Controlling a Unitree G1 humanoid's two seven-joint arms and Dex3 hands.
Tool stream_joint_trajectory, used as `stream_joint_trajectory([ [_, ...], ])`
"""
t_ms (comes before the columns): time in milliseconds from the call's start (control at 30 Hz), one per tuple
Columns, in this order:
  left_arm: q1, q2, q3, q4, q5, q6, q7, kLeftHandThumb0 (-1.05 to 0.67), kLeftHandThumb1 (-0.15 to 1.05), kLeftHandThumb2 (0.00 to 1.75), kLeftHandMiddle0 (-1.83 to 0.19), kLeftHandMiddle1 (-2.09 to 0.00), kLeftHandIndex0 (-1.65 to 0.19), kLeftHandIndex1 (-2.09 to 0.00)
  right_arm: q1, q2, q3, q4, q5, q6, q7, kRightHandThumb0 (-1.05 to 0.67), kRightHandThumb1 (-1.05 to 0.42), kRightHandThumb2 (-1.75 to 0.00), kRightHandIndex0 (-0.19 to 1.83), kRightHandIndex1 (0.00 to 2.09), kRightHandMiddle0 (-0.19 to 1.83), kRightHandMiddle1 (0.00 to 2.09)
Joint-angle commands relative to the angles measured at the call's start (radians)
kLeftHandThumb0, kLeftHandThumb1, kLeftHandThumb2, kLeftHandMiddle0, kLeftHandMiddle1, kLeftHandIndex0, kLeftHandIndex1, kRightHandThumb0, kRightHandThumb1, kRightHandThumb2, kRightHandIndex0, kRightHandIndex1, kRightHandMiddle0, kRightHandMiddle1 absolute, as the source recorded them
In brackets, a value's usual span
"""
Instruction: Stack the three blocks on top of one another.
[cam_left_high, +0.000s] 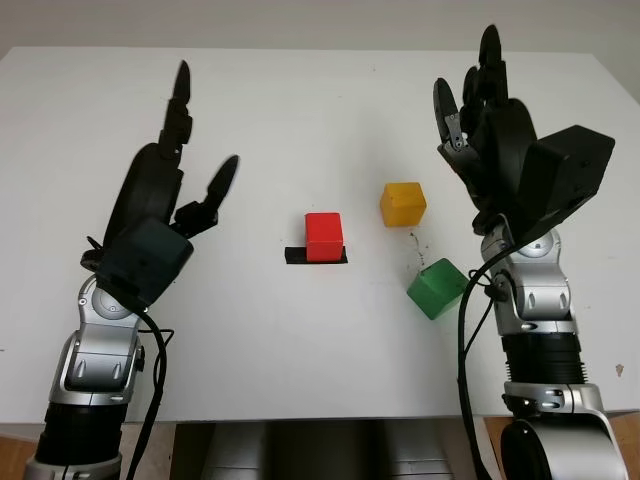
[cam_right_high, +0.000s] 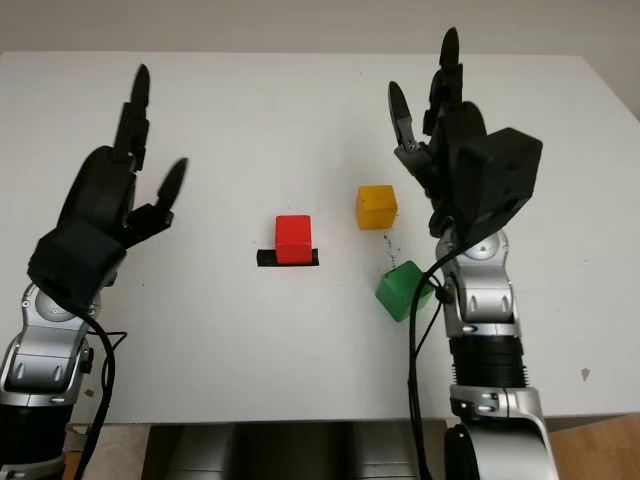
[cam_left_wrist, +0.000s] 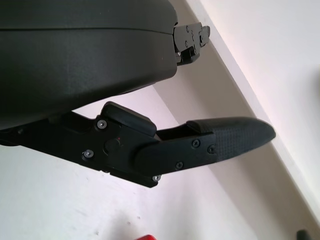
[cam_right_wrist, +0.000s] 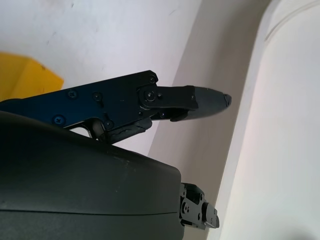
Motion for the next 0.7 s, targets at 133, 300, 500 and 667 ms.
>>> stream_joint_trajectory([
  [133, -0.005, -0.009, 0.047, 0.058, -0.088, -0.021, -0.006, -0.80, 1.05, 0.68, 0.19, 0.00, 0.19, 0.00, -0.114, -0.163, 0.031, 0.085, -0.064, 0.070, 0.113, -0.63, -0.97, -0.06, 0.01, 0.11, 0.05, 0.12],
  [300, -0.018, -0.020, 0.081, 0.058, -0.143, 0.038, 0.018, -0.83, 1.05, 0.64, 0.19, 0.00, 0.19, 0.00, -0.197, -0.292, 0.136, 0.152, -0.205, 0.046, 0.213, -0.63, -0.89, -0.04, 0.18, 0.18, 0.21, 0.18],
  [500, -0.015, -0.015, 0.089, 0.044, -0.157, 0.052, 0.028, -0.84, 1.05, 0.60, 0.19, 0.00, 0.19, 0.00, -0.286, -0.376, 0.251, 0.241, -0.359, -0.006, 0.279, -0.65, -0.84, -0.04, 0.22, 0.18, 0.27, 0.17],
  [667, -0.016, -0.014, 0.085, 0.042, -0.157, 0.054, 0.030, -0.82, 1.05, 0.60, 0.19, 0.00, 0.19, 0.00, -0.319, -0.380, 0.280, 0.264, -0.397, 0.003, 0.315, -0.58, -0.79, -0.04, 0.28, 0.18, 0.29, 0.15],
])
